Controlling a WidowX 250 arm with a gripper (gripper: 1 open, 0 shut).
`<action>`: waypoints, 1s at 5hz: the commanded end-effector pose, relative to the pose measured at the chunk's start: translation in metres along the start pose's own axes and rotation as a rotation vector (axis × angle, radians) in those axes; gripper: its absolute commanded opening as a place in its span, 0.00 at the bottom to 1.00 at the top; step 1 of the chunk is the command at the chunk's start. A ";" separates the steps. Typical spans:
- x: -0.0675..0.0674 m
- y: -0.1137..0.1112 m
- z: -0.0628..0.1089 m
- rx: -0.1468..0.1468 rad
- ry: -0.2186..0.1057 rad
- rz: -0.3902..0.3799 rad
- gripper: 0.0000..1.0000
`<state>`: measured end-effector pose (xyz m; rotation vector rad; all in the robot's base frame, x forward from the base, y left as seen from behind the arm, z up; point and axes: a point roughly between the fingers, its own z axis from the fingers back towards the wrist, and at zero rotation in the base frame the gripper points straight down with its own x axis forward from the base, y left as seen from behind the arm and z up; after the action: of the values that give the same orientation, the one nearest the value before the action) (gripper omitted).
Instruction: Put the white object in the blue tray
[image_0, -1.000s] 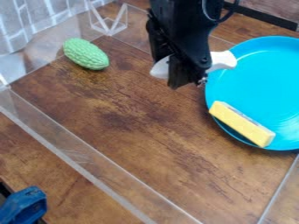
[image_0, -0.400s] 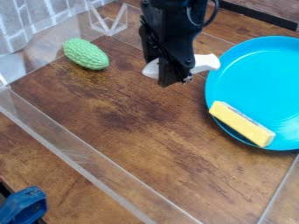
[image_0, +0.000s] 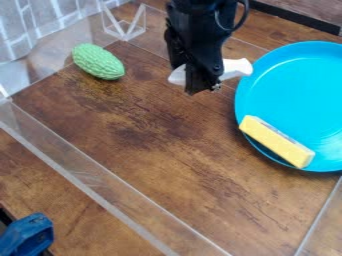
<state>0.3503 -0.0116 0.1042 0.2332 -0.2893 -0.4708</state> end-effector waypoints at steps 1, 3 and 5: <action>0.009 0.016 0.008 0.037 -0.051 0.017 0.00; 0.016 0.026 -0.006 0.060 -0.063 0.002 0.00; 0.023 0.035 -0.016 0.082 -0.074 -0.021 0.00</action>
<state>0.3811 0.0058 0.0839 0.2807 -0.3159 -0.5047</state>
